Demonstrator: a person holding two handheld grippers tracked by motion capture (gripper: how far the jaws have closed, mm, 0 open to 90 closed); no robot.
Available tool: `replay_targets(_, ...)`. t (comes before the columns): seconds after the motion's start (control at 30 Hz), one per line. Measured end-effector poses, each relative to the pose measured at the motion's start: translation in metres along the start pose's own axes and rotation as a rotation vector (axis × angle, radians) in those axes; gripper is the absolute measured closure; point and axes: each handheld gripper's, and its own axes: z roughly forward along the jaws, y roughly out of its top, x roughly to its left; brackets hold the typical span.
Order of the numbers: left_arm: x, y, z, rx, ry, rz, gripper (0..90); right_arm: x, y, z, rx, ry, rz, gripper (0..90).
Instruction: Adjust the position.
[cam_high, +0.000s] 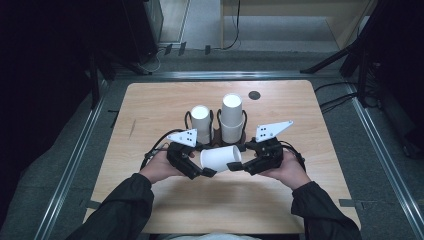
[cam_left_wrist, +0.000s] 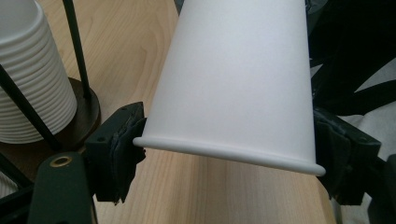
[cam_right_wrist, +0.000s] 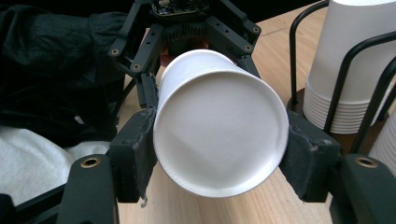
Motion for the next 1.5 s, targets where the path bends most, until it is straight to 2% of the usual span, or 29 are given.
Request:
replay_targets(0.1, 0.0, 0.0, -0.002, 0.014, -0.008, -0.006, 20.6, 0.0, 0.0, 0.001, 0.006, 0.009, 0.004, 32.3)
replay_targets(0.2, 0.0, 0.001, -0.006, 0.056, 0.003, 0.001, 20.7, 0.0, -0.002, 0.004, 0.024, -0.006, -0.001, 24.7)
replay_targets(0.4, 0.003, 0.002, -0.014, 0.104, 0.023, -0.016, 20.7, 0.0, -0.005, 0.007, 0.066, -0.038, -0.023, 23.6)
replay_targets(0.53, 0.002, 0.005, -0.016, 0.131, 0.038, -0.013, 20.7, 0.0, -0.006, 0.009, 0.099, -0.066, -0.031, 23.6)
replay_targets(0.63, 0.001, 0.009, -0.02, 0.189, 0.064, -0.005, 20.7, 0.001, -0.008, 0.01, 0.115, -0.086, -0.048, 23.6)
replay_targets(0.8, 0.0, 0.012, -0.024, 0.225, 0.081, -0.003, 20.7, 0.002, -0.009, 0.01, 0.126, -0.098, -0.051, 23.7)
replay_targets(1.33, 0.002, 0.014, -0.006, 0.376, 0.055, 0.036, 20.7, 0.003, -0.01, 0.019, 0.157, -0.101, -0.085, 23.7)
replay_targets(1.5, 0.003, 0.014, 0.001, 0.396, 0.044, 0.045, 20.7, 0.004, -0.01, 0.021, 0.169, -0.1, -0.088, 24.1)
